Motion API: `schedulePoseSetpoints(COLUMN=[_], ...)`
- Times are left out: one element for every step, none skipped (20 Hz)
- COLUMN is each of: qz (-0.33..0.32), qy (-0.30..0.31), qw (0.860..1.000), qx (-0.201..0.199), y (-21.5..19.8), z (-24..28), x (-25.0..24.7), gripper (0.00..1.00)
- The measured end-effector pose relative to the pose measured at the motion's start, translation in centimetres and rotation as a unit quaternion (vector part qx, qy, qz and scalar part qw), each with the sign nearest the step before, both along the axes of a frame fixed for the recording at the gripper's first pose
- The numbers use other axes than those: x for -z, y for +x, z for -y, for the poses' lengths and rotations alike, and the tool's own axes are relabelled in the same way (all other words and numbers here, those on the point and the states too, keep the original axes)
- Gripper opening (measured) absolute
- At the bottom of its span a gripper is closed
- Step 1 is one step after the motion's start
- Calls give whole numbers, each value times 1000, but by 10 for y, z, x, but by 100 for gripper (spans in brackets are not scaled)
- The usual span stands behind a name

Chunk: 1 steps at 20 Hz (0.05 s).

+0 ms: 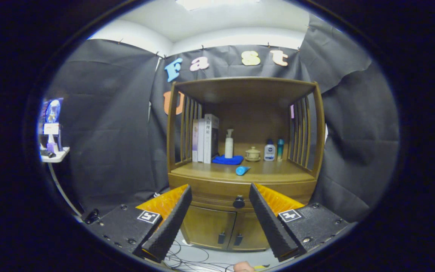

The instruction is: Pull open the drawer, take out the items inside it, and place them on the countertop above the cabinet.

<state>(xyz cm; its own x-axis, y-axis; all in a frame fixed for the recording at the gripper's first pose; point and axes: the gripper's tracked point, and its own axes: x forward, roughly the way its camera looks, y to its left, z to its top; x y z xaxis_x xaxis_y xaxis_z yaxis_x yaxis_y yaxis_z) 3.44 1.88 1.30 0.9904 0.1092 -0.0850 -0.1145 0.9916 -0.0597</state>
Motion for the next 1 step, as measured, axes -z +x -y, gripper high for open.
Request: schedulePoseSetpoints(qz=[-2], qy=[5], qw=[1000], qx=[0], y=[-4], z=[2], x=[-1], gripper=[99])
